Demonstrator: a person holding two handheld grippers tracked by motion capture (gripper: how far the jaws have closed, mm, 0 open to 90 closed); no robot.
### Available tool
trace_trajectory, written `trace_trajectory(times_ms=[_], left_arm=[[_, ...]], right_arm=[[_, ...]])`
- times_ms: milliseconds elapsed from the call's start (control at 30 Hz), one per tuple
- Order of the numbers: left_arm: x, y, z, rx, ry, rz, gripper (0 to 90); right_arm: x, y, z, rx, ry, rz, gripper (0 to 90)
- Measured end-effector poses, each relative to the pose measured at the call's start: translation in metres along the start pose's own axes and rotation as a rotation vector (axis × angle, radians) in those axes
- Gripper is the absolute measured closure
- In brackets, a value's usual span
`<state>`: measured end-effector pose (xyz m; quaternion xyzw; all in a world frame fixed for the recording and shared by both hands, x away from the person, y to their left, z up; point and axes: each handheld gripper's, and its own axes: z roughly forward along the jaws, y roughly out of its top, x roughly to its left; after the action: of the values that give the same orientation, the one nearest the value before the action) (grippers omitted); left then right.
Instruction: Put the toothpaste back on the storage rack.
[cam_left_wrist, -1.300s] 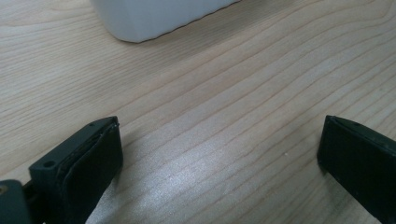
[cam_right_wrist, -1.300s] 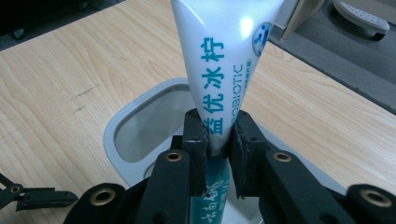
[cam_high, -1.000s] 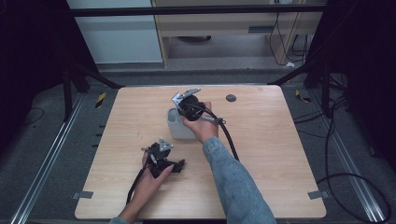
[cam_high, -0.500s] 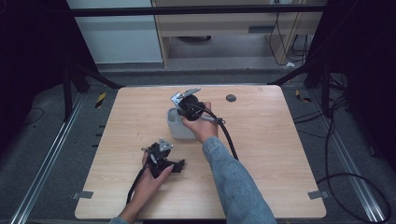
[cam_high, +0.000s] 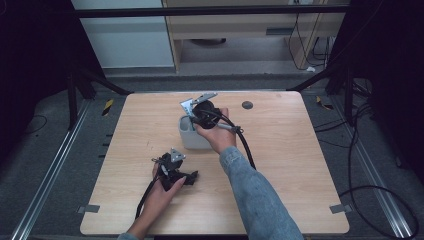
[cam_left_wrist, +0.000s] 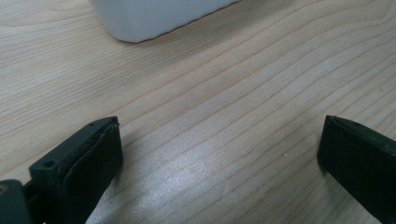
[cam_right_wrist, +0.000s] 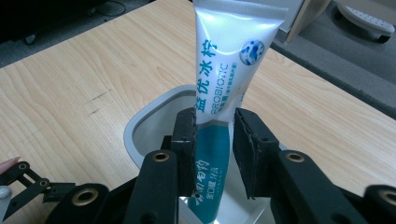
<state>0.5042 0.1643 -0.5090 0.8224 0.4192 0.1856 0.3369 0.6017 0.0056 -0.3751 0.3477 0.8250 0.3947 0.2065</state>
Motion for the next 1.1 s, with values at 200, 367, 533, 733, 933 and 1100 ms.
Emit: trace_trajectory(times_ms=[200, 367, 533, 733, 933, 1100], left_arm=[[0.000, 0.000, 0.000, 0.000, 0.000, 0.000, 0.0], [0.000, 0.000, 0.000, 0.000, 0.000, 0.000, 0.0], [0.000, 0.000, 0.000, 0.000, 0.000, 0.000, 0.0], [0.000, 0.000, 0.000, -0.001, 0.000, -0.001, 0.0], [0.000, 0.000, 0.000, -0.001, 0.000, -0.001, 0.0], [0.000, 0.000, 0.000, -0.001, 0.000, -0.001, 0.0]], right_arm=[[-0.005, 0.001, -0.005, 0.003, -0.020, 0.005, 61.5], [-0.007, 0.001, -0.011, -0.004, -0.028, 0.017, 52.8], [-0.007, 0.003, -0.017, -0.012, -0.031, 0.024, 41.0], [-0.007, 0.001, -0.027, -0.012, -0.018, -0.013, 24.0], [-0.007, -0.003, -0.033, 0.056, -0.057, -0.058, 14.4], [-0.013, -0.005, -0.045, 0.014, -0.064, -0.038, 9.5]])
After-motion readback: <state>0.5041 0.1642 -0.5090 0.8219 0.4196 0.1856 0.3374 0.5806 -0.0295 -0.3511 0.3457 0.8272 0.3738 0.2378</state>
